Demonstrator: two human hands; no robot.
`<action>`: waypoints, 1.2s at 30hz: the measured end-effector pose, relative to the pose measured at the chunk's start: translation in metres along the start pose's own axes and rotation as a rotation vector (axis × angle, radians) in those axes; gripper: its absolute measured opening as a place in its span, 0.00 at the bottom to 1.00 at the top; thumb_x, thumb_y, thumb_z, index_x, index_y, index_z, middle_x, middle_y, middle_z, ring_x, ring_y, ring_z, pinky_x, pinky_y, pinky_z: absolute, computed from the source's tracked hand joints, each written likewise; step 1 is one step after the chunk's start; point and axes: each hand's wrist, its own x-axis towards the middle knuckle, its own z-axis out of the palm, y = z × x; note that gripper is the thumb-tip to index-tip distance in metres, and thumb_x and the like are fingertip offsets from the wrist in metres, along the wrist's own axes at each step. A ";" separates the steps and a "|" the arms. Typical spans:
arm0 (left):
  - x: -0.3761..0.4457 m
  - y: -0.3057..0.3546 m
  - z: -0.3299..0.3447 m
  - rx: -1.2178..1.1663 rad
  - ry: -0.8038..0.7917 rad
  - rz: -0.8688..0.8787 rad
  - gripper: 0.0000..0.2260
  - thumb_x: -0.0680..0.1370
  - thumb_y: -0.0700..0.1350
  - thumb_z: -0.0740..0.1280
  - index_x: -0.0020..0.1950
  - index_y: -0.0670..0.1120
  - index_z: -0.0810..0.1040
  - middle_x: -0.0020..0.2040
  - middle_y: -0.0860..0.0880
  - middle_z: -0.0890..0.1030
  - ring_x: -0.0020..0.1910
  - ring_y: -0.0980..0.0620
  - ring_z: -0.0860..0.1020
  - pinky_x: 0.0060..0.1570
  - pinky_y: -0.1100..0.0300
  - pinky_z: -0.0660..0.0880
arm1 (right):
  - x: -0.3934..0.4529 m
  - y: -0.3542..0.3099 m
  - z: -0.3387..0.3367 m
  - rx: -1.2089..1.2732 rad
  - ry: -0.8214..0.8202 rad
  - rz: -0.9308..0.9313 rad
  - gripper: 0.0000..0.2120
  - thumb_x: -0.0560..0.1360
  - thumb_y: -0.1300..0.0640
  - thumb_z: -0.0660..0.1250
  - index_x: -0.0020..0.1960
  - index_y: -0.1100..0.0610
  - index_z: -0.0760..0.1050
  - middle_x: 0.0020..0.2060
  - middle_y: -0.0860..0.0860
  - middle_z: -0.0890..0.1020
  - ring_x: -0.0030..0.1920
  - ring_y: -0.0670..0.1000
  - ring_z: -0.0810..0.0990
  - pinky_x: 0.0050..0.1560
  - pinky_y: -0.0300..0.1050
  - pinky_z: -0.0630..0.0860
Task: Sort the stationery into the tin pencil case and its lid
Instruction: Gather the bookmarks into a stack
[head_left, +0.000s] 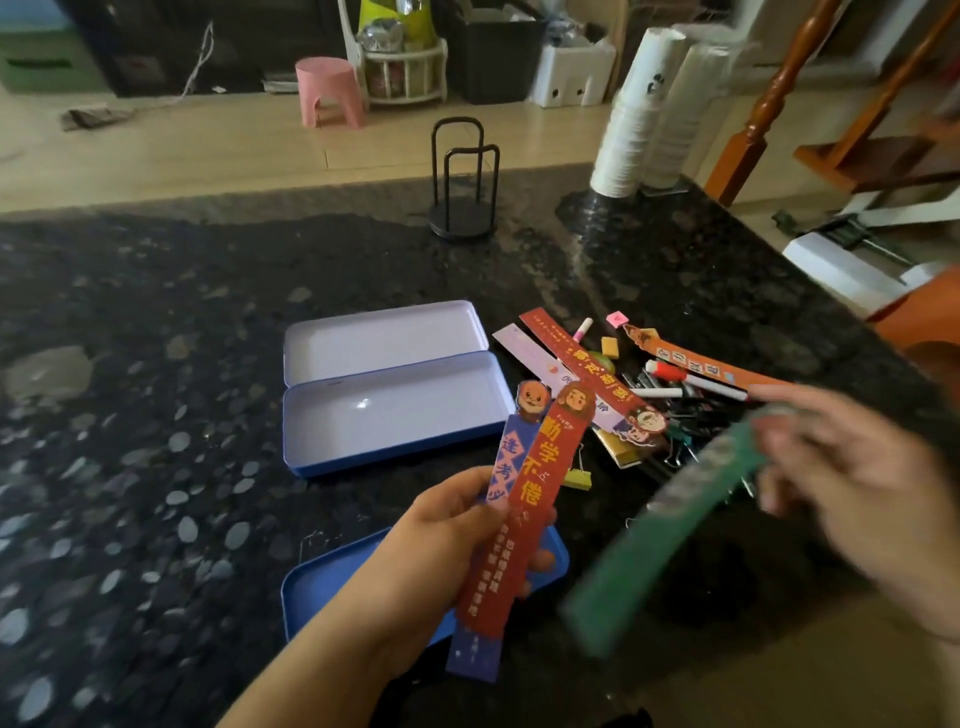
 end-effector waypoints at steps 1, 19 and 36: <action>0.000 0.000 0.002 -0.012 -0.013 -0.026 0.11 0.81 0.45 0.59 0.56 0.49 0.79 0.51 0.44 0.85 0.51 0.43 0.83 0.53 0.46 0.78 | 0.005 -0.002 0.016 -0.074 -0.073 -0.023 0.14 0.75 0.48 0.64 0.60 0.45 0.75 0.40 0.50 0.84 0.29 0.49 0.78 0.32 0.41 0.78; 0.001 -0.001 -0.015 0.205 0.147 0.074 0.16 0.77 0.33 0.66 0.58 0.53 0.76 0.47 0.50 0.86 0.45 0.47 0.85 0.39 0.56 0.81 | 0.039 0.037 0.059 -0.591 0.241 0.384 0.14 0.72 0.39 0.65 0.49 0.48 0.78 0.38 0.47 0.79 0.37 0.47 0.77 0.29 0.40 0.68; 0.007 -0.001 -0.028 0.130 0.181 0.054 0.17 0.75 0.33 0.67 0.59 0.50 0.76 0.48 0.48 0.86 0.46 0.46 0.85 0.44 0.54 0.79 | 0.022 0.021 0.054 -0.542 0.276 -0.202 0.08 0.75 0.54 0.67 0.51 0.53 0.83 0.33 0.46 0.83 0.27 0.41 0.78 0.25 0.40 0.76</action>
